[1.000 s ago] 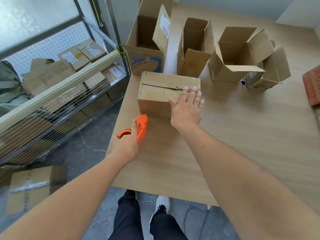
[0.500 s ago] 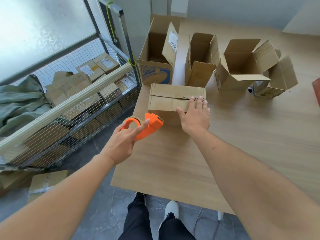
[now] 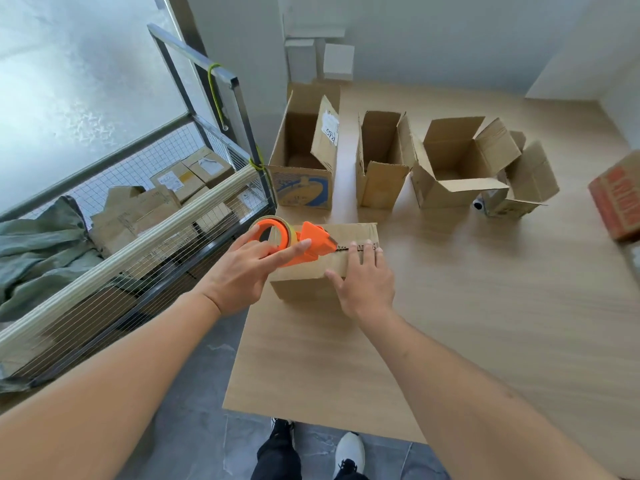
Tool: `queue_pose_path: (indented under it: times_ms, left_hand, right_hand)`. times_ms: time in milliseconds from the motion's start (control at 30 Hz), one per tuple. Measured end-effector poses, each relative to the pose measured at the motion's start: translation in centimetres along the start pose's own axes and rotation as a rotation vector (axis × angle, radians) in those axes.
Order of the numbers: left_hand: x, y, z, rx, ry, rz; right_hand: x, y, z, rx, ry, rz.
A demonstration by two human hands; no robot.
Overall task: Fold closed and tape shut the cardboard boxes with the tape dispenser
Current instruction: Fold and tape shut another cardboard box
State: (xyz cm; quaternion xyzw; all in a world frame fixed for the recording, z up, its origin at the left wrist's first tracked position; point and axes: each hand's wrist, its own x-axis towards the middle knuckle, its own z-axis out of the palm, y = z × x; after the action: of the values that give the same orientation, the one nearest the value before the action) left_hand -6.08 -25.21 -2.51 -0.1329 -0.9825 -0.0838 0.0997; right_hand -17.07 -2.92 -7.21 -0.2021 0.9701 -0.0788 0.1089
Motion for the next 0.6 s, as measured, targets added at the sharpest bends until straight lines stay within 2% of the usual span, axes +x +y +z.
queue_pose_path:
  times_ms: [167, 333, 433, 533, 600]
  left_hand:
    - [2.1, -0.4, 1.8, -0.021, -0.084, 0.049]
    - [3.2, -1.1, 2.4, -0.034, -0.112, 0.103]
    - [3.9, -1.4, 2.2, -0.032, -0.13, 0.179]
    - [4.1, -1.4, 1.9, -0.047, -0.146, 0.171]
    - [4.0, -1.3, 1.8, -0.048, -0.16, 0.165]
  right_hand:
    - [0.7, 1.7, -1.0, -0.01, 0.003, -0.069]
    - [2.0, 3.4, -1.9, 0.259, 0.044, -0.086]
    - [3.0, 3.7, -2.4, 0.284, 0.103, -0.1]
    - [3.5, 3.7, -2.8, 0.31, 0.182, -0.183]
    - [3.7, 3.7, -2.9, 0.39, 0.165, -0.248]
